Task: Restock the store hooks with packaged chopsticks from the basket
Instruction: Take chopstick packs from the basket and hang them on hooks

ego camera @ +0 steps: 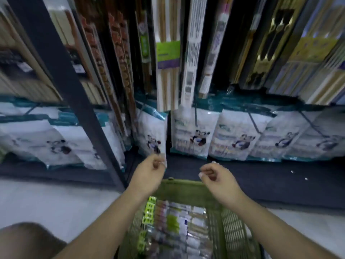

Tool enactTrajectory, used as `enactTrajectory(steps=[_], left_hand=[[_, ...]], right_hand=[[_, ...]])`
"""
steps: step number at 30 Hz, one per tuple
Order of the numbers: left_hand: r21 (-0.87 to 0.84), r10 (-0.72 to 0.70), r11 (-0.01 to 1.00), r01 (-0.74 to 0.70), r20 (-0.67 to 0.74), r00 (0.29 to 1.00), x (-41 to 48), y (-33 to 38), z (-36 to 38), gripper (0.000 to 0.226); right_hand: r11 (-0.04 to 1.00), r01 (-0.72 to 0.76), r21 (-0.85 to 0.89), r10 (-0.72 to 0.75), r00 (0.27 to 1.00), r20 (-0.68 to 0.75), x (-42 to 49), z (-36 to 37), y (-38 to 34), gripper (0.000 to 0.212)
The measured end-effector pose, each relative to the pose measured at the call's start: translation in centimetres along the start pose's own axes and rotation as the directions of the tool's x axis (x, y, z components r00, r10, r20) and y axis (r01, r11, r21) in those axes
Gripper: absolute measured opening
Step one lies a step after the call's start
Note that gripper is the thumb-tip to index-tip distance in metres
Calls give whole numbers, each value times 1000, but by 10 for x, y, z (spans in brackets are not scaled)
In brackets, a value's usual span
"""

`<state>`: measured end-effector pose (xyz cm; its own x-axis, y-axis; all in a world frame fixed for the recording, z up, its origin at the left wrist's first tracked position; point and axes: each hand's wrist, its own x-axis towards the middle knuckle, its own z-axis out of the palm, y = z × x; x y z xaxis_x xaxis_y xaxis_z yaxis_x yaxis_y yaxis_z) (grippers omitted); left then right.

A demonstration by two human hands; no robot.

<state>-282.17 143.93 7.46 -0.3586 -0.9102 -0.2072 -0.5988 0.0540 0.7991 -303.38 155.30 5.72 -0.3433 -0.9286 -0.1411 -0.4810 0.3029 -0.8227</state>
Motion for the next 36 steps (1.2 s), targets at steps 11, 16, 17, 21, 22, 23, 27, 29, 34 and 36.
enactTrajectory(steps=[11,16,17,21,22,23,27,29,34,36], left_hand=[[74,-428,894,443,-157,890,-49,-186,37,28],[-76,-421,907,415,-128,898,-53,-208,42,40],[-89,-421,906,413,-126,898,-52,-210,42,41],[-131,-424,903,410,-116,898,-51,-215,44,41],[-136,-424,903,408,-118,898,-51,-215,44,42],[-137,-427,901,411,-121,896,-51,-217,45,43],[-137,-419,905,402,-132,898,-49,-219,45,36],[-141,-407,910,390,-125,905,-49,-219,45,34],[-140,-384,920,367,-120,916,-49,-221,45,32],[-140,-385,919,368,-122,915,-49,-222,45,30]], right_hand=[[919,-100,-381,266,871,414,-32,155,136,19],[898,-6,-440,276,787,552,-39,197,158,19],[883,24,-468,275,782,559,-39,202,162,29],[823,118,-556,265,786,559,-41,217,176,64],[814,114,-569,277,785,554,-43,219,178,73],[808,105,-579,289,787,545,-45,221,180,78],[808,45,-588,304,822,482,-49,223,187,74],[792,61,-607,302,825,477,-46,222,188,65],[716,188,-672,225,849,477,-44,219,187,27],[724,185,-665,205,862,463,-45,219,188,23]])
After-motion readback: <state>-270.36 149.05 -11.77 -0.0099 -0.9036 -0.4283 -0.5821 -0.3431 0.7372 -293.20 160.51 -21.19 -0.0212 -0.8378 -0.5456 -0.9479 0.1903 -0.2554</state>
